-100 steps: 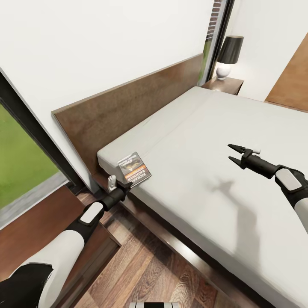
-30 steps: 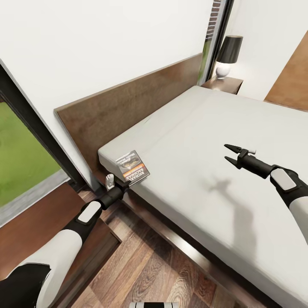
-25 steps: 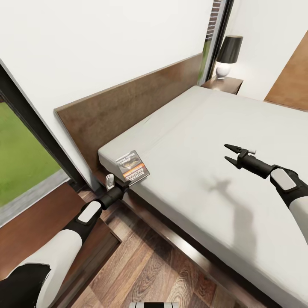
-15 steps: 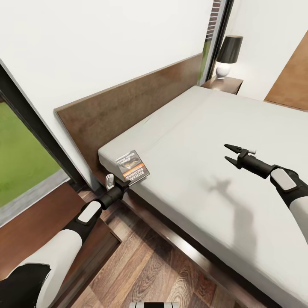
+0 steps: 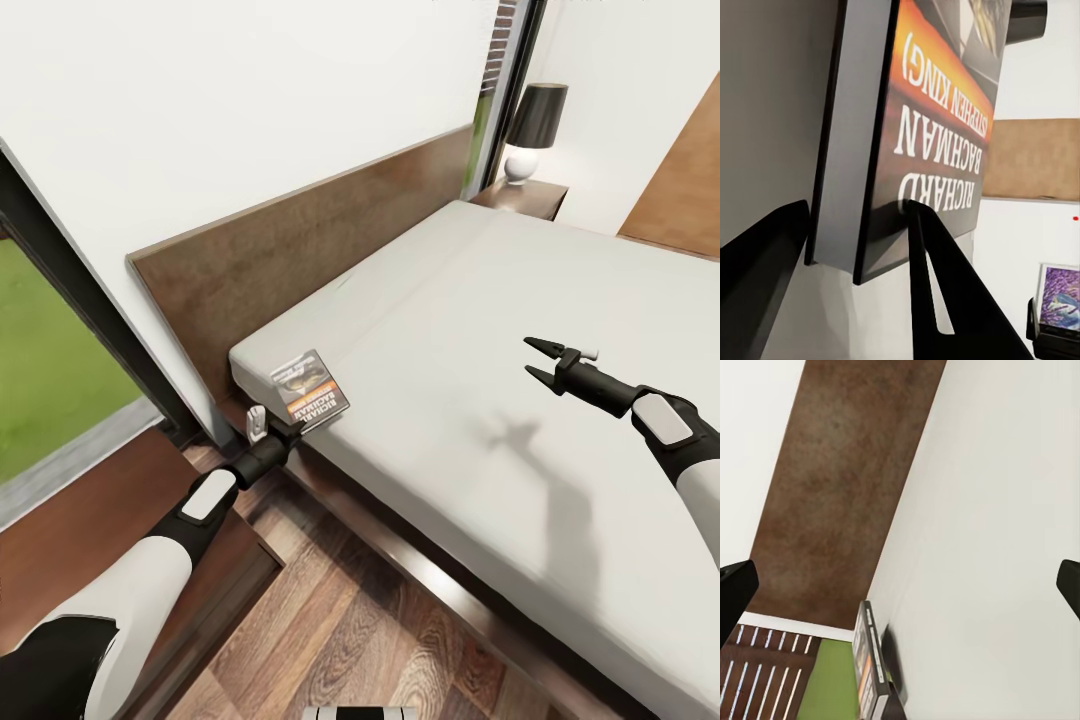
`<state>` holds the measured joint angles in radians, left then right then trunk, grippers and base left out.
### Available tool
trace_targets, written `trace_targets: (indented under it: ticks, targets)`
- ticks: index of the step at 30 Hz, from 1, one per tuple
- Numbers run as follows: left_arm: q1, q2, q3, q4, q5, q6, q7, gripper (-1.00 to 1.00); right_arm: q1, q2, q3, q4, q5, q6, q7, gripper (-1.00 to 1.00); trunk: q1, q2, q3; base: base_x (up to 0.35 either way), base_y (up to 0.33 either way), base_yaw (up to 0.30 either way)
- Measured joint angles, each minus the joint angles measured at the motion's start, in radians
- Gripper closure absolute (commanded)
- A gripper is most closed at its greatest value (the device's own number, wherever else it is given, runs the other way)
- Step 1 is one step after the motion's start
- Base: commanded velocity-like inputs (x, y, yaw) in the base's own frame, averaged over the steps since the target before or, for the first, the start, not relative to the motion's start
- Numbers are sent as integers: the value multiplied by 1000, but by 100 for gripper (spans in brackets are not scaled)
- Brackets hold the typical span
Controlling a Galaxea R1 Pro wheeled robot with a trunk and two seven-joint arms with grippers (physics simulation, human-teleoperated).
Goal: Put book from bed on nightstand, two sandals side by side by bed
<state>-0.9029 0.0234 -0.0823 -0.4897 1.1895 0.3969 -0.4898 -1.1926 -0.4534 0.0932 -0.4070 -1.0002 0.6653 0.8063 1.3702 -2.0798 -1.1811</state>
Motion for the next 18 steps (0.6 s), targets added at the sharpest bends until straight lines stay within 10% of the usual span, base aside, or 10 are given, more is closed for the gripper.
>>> trace_targets:
  ticks: [18]
  targets:
    - [0,7,-5,-18,2,12,4,100,0,0,0,0,-3,0,0,-100,-69,126,56,0,0,0]
